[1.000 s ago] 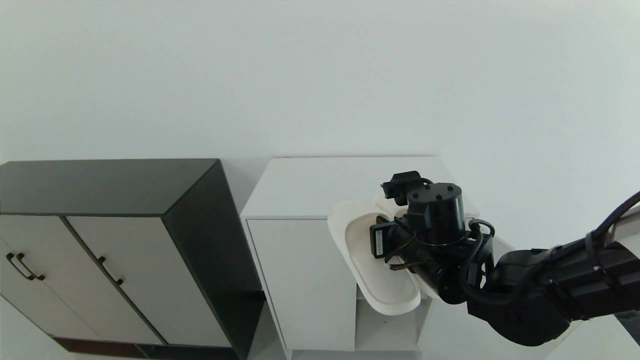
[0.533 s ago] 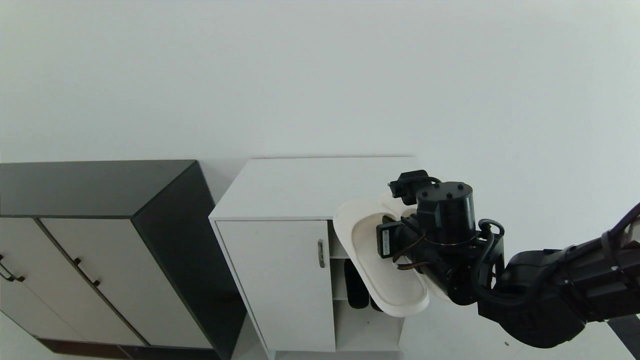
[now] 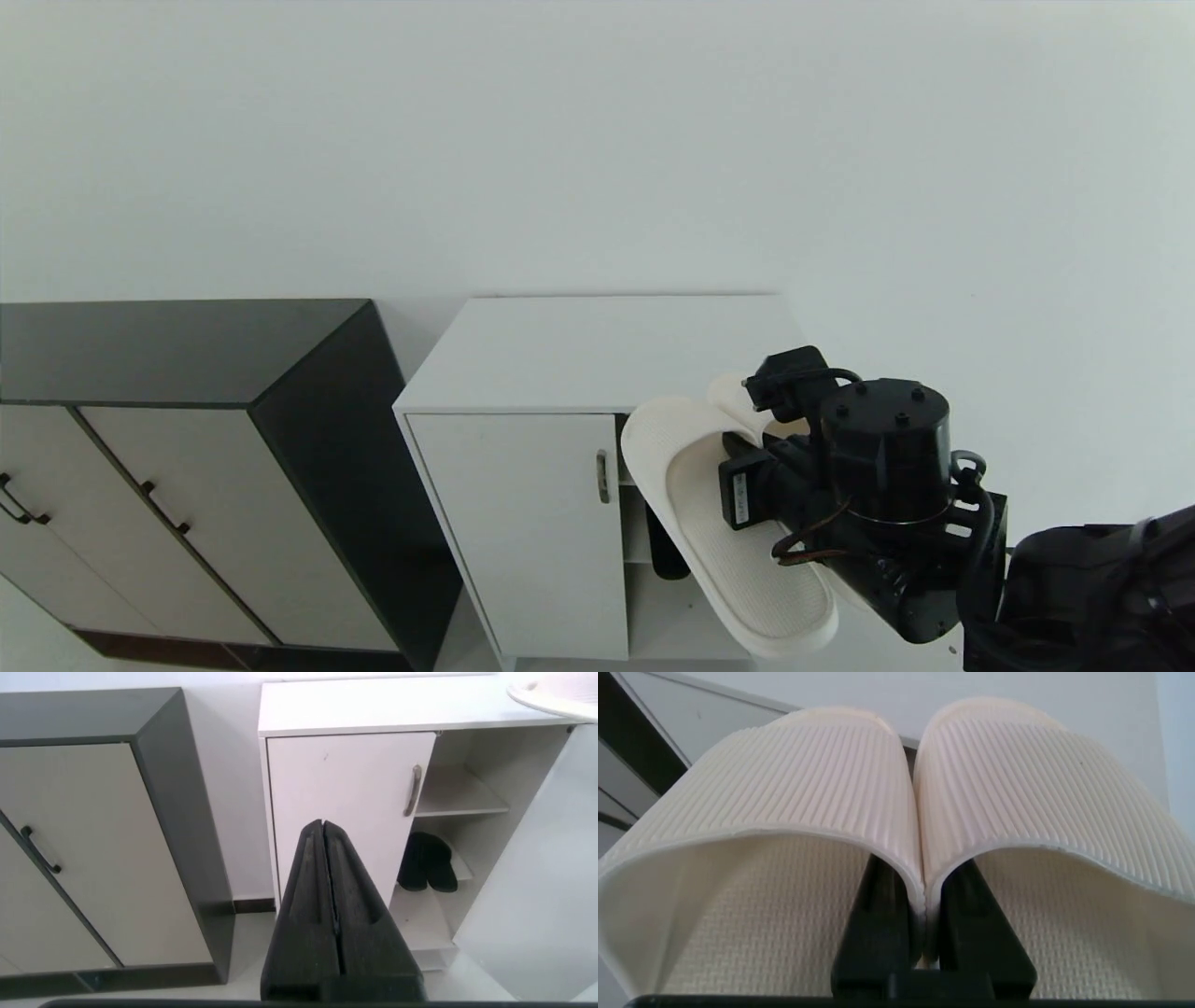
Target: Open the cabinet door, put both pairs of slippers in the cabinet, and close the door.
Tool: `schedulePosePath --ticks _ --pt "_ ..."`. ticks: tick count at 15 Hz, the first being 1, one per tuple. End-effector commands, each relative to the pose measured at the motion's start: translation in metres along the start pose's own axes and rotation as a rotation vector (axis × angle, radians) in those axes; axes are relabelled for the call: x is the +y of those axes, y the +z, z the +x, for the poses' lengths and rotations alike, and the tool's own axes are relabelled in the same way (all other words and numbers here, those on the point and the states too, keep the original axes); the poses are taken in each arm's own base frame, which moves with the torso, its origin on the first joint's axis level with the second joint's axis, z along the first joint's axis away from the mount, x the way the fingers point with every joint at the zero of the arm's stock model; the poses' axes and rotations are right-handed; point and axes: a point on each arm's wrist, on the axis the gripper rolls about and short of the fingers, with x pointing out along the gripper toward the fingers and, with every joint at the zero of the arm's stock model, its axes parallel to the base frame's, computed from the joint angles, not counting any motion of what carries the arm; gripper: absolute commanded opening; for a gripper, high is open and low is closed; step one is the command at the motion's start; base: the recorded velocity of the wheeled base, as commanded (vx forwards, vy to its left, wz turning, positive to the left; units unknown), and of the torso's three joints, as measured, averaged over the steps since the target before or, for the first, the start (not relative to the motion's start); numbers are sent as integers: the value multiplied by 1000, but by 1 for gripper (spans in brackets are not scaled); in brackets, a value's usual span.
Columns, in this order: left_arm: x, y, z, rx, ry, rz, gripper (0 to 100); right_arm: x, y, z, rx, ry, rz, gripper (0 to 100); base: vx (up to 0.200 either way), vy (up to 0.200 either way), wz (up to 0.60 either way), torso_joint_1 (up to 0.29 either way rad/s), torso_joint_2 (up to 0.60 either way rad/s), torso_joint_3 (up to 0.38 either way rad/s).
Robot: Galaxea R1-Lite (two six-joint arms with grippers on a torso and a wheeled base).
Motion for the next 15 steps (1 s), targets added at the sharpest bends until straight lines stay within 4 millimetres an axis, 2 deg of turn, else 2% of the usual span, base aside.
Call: schedulePosePath --ticks 1,4,6,15 --pt "0 0 0 0 0 0 0 1 2 -3 -6 8 0 0 0 0 0 0 0 0" --pt "0 0 0 0 2 -1 0 1 -3 -2 6 11 -5 0 0 0 0 0 0 0" --pt "0 0 0 0 2 -1 0 1 -3 -1 6 11 -5 0 0 0 0 -132 305 166" --pt "0 0 0 0 2 -1 0 2 -5 0 13 10 -8 0 0 0 0 -209 485 277"
